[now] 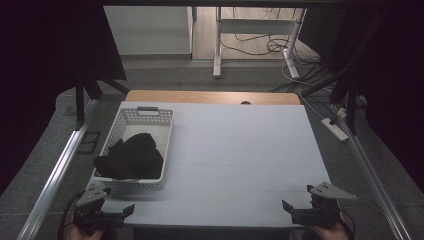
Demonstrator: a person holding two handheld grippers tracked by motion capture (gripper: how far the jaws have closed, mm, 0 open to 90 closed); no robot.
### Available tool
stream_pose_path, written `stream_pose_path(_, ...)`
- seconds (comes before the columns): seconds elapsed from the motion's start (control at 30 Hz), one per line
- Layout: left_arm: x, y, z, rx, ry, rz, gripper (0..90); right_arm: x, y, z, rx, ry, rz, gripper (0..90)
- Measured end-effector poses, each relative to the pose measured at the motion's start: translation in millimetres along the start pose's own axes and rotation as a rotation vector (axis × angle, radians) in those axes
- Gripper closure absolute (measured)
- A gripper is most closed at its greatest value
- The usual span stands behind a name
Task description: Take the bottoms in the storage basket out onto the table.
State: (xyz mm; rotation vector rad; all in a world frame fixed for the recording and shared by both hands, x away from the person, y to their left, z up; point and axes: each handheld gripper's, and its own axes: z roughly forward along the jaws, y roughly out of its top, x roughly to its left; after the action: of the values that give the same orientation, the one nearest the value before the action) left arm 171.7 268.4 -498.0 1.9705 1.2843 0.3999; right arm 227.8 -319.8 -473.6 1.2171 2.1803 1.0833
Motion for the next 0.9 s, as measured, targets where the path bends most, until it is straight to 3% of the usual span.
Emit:
stream_pose_path(0.67,2.0,4.4,-6.8,-0.052,-0.022,0.013,0.0,0.6,0.7,2.0,0.023,-0.006,-0.003,0.0)
stream_pose_path(0.9,3.4,7.8,-4.2,-0.065,-0.065,0.045,0.0,0.5,0.8,2.4,0.027,-0.004,-0.001,0.0)
